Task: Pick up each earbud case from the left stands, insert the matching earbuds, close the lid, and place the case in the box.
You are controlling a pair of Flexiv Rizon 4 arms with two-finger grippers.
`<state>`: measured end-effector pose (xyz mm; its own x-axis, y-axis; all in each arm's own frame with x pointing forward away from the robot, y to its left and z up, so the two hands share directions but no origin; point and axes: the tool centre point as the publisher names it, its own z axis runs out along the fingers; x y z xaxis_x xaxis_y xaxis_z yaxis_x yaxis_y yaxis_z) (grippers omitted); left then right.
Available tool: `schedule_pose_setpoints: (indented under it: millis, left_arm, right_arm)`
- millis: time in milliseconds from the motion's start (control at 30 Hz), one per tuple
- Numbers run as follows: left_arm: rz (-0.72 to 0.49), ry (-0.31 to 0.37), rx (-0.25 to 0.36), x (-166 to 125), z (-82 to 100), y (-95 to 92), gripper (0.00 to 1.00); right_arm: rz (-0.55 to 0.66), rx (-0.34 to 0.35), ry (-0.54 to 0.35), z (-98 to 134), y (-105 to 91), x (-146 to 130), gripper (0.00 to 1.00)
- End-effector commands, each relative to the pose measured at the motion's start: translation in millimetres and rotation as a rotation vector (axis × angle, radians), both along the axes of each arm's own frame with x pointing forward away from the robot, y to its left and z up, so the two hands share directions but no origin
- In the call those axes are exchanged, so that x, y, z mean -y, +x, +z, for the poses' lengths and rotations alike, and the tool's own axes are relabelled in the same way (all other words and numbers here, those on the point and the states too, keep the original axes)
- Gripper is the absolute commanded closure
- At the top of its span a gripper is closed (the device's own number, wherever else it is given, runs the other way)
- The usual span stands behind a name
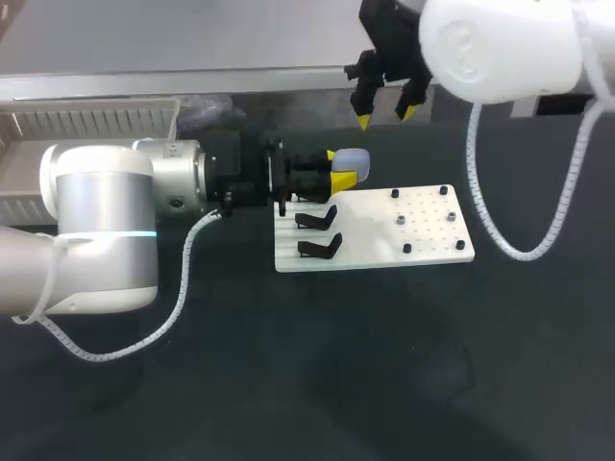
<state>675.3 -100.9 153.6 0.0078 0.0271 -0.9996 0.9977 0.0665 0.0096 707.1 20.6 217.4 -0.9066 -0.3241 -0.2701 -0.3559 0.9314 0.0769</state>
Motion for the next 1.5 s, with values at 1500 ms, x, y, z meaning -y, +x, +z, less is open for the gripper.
schedule_pose_setpoints:
  millis: [1500]
  left_arm:
    - [0.773, 0.238, 0.177, -361, -0.4, 100.9, 1.00]
  right_arm:
    - [-0.086, -0.037, 0.033, -14, -27.5, 20, 0.00]
